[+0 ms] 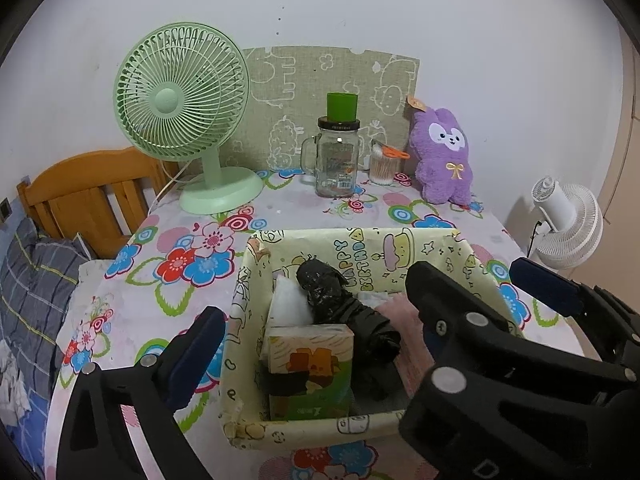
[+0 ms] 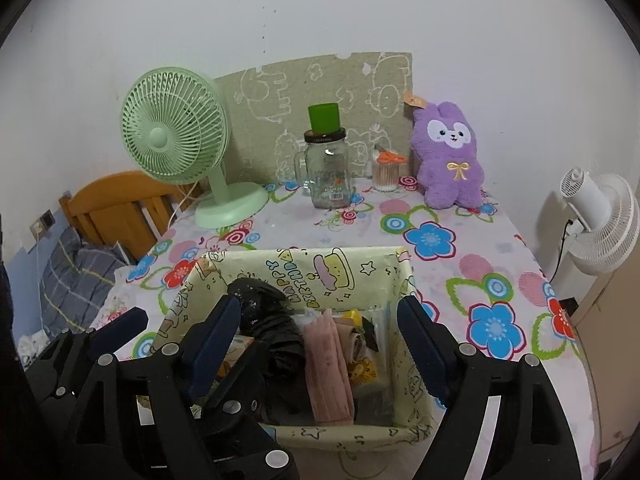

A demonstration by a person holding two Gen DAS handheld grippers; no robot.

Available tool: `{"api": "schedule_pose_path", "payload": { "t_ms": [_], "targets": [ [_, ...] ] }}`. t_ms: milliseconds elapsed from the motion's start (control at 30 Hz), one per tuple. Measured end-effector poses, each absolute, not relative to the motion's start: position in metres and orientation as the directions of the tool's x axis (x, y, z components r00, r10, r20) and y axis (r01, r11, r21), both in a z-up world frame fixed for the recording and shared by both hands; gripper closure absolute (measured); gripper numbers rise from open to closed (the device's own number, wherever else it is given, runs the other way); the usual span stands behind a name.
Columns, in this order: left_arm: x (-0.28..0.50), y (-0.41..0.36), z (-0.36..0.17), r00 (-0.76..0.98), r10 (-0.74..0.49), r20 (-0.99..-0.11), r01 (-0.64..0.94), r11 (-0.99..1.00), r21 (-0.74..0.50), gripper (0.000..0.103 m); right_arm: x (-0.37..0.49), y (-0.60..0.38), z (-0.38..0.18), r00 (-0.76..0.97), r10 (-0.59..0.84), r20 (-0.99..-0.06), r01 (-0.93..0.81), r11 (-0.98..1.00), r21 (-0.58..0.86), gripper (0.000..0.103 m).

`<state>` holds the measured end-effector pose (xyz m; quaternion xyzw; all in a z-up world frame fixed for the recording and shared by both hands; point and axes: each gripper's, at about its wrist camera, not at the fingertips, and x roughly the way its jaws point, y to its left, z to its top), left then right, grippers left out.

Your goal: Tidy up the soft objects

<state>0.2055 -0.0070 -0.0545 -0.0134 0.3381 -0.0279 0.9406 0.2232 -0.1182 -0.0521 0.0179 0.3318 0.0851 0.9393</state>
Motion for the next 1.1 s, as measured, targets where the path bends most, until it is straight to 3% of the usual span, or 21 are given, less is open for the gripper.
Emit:
{"api": "schedule_pose_path", "payload": {
  "t_ms": [1100],
  "targets": [
    [0.100,-0.009,-0.003,0.852,-0.043,-0.522,0.028,0.999,-0.037,0.000,0.106,-0.161,0.007,0.868,0.104,-0.486,-0.082,0.994,0.065,0.002]
  ]
}}
